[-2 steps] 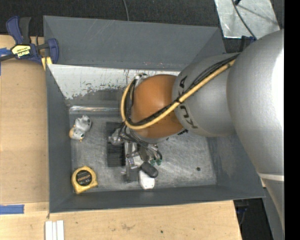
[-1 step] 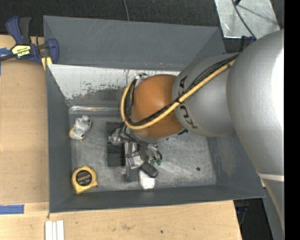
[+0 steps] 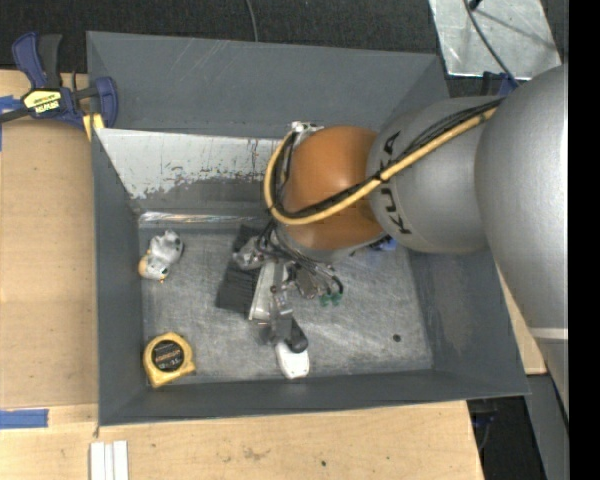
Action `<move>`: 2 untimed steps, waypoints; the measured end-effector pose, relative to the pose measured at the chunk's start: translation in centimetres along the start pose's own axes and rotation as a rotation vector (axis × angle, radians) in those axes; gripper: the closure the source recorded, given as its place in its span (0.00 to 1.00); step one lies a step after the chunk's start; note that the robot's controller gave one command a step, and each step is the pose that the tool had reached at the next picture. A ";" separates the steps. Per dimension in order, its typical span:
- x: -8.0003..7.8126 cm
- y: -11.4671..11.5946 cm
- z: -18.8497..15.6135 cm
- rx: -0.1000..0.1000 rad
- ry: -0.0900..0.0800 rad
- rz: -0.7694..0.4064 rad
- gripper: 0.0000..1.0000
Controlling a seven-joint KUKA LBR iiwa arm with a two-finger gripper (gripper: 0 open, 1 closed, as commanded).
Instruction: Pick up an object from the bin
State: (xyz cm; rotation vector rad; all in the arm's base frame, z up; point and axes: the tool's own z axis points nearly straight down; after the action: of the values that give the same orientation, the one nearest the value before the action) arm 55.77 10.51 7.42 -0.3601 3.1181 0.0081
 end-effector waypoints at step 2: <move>-0.7 -2.4 -0.1 0.007 -0.015 -0.069 1.00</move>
Offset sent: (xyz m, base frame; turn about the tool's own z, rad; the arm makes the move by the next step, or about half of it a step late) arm 0.0000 0.0000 0.0000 0.0000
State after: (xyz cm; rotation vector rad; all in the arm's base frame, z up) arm 57.03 8.34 7.51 -0.4644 3.0882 0.0001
